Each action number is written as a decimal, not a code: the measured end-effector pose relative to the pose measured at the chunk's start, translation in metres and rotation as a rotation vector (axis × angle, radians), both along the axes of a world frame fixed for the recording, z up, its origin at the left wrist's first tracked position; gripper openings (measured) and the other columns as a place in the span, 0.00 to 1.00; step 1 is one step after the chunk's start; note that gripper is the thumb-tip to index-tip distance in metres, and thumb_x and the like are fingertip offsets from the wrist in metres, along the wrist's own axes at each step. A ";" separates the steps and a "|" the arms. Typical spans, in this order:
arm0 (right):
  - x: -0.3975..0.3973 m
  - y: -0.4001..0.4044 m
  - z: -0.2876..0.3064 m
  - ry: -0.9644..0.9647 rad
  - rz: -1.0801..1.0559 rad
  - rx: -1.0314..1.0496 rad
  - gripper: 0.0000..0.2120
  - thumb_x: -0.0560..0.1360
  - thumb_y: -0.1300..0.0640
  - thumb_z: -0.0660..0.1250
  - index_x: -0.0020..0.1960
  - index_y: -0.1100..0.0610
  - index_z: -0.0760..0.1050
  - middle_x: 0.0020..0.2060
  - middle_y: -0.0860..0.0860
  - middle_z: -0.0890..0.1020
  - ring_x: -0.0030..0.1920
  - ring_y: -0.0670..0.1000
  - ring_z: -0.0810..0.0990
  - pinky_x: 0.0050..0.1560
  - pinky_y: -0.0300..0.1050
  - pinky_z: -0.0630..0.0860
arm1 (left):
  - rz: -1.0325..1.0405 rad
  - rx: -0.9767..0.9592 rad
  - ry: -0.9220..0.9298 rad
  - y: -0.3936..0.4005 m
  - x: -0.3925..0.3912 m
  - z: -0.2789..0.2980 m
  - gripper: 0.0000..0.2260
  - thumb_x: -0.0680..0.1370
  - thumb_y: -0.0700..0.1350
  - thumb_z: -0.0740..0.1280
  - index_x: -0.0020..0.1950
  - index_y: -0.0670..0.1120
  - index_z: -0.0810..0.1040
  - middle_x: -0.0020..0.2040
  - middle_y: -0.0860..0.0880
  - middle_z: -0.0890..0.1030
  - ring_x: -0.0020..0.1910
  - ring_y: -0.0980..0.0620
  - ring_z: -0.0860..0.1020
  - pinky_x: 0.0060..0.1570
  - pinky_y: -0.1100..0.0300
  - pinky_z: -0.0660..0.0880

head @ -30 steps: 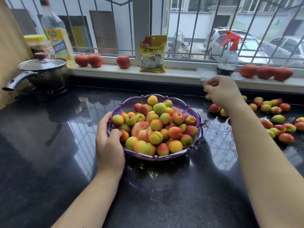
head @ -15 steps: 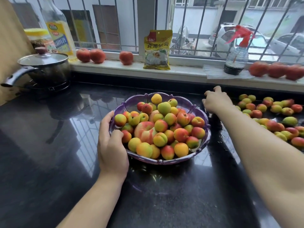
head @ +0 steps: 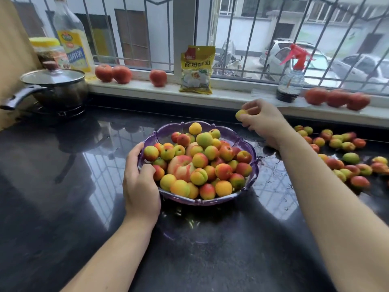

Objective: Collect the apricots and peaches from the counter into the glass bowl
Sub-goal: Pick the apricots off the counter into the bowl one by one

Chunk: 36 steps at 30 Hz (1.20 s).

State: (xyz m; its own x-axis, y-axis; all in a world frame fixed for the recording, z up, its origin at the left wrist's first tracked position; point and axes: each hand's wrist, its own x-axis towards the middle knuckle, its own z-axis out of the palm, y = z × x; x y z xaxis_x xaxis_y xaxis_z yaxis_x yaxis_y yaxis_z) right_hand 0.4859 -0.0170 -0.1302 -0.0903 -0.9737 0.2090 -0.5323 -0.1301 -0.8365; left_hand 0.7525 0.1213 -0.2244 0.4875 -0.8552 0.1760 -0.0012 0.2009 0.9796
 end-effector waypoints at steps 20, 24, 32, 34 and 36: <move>-0.030 0.035 0.001 0.130 -0.208 -0.022 0.11 0.78 0.60 0.63 0.43 0.49 0.82 0.44 0.48 0.86 0.42 0.52 0.81 0.46 0.48 0.80 | 0.016 0.008 0.011 0.000 0.000 0.001 0.25 0.74 0.47 0.59 0.69 0.59 0.78 0.61 0.62 0.81 0.64 0.56 0.79 0.69 0.47 0.76; -0.073 0.033 -0.012 0.307 -0.518 0.017 0.13 0.76 0.63 0.63 0.53 0.52 0.84 0.56 0.56 0.84 0.57 0.59 0.80 0.59 0.49 0.76 | 0.016 0.001 0.008 0.000 0.000 -0.001 0.24 0.75 0.47 0.59 0.70 0.60 0.78 0.62 0.60 0.81 0.64 0.54 0.79 0.69 0.45 0.76; -0.073 0.013 -0.074 0.753 -0.418 0.116 0.21 0.77 0.57 0.62 0.69 0.48 0.75 0.72 0.55 0.72 0.71 0.64 0.64 0.72 0.56 0.60 | 0.014 -0.026 0.008 0.000 0.000 0.000 0.26 0.74 0.46 0.58 0.71 0.56 0.78 0.63 0.58 0.81 0.62 0.57 0.78 0.62 0.57 0.75; -0.062 0.012 -0.087 0.831 -0.361 0.152 0.27 0.79 0.58 0.60 0.77 0.47 0.65 0.79 0.52 0.63 0.77 0.63 0.54 0.77 0.60 0.48 | 0.013 -0.028 0.022 0.000 0.000 0.000 0.25 0.74 0.46 0.59 0.70 0.56 0.78 0.63 0.57 0.81 0.62 0.58 0.79 0.61 0.58 0.75; -0.058 0.011 -0.091 0.871 -0.361 0.128 0.29 0.79 0.59 0.60 0.79 0.48 0.61 0.78 0.51 0.65 0.77 0.63 0.55 0.78 0.62 0.45 | 0.012 -0.028 0.032 0.001 -0.001 0.001 0.25 0.74 0.46 0.59 0.69 0.57 0.78 0.62 0.59 0.81 0.61 0.59 0.79 0.61 0.59 0.75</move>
